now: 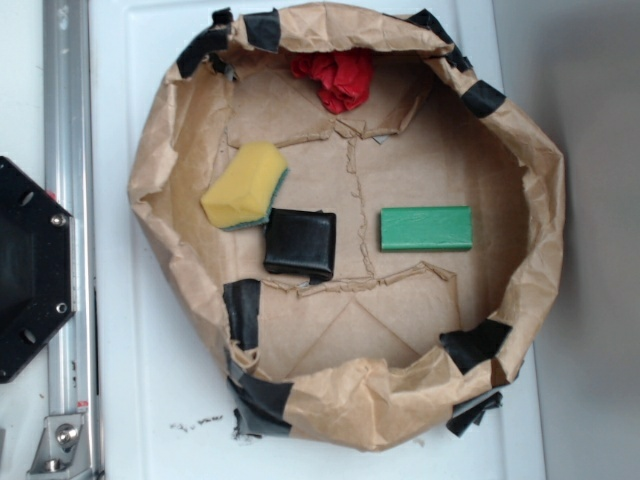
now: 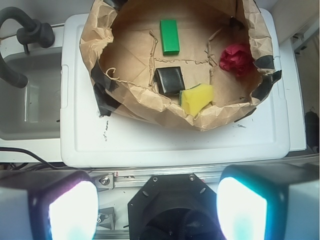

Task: Grab the black box.

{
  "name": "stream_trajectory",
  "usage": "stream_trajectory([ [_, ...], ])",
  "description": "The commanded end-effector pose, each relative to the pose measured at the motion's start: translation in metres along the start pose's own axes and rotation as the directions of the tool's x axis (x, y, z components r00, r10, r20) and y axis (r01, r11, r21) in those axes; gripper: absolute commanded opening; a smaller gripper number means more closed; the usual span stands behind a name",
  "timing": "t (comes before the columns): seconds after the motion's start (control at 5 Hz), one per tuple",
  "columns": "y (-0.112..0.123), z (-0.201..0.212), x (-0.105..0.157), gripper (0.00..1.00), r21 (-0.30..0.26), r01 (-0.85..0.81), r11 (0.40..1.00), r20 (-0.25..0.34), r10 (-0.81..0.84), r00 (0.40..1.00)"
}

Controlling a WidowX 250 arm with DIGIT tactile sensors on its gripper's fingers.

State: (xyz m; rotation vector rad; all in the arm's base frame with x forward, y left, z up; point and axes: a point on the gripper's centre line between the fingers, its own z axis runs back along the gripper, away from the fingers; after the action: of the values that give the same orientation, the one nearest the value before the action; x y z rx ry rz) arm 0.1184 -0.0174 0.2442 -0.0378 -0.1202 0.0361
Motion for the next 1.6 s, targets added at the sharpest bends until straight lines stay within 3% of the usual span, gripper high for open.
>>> stream_trajectory([
  [0.0, 0.0, 0.0, 0.0, 1.0, 0.0, 0.0, 1.0, 0.0, 0.0, 1.0],
  [0.2, 0.0, -0.014, 0.049, 1.0, -0.025, -0.061, 0.998, 0.051, 0.063, 0.997],
  [0.4, -0.003, -0.038, 0.096, 1.0, -0.051, -0.108, 0.993, 0.036, 0.11, 0.993],
  [0.6, -0.008, -0.083, 0.119, 1.0, -0.04, -0.071, 0.997, 0.02, 0.072, 0.997],
  [0.8, 0.008, -0.126, 0.108, 1.0, 0.031, -0.009, 0.999, -0.009, 0.01, 1.0],
  [1.4, 0.008, -0.126, 0.108, 1.0, 0.031, -0.009, 0.999, -0.009, 0.01, 1.0],
])
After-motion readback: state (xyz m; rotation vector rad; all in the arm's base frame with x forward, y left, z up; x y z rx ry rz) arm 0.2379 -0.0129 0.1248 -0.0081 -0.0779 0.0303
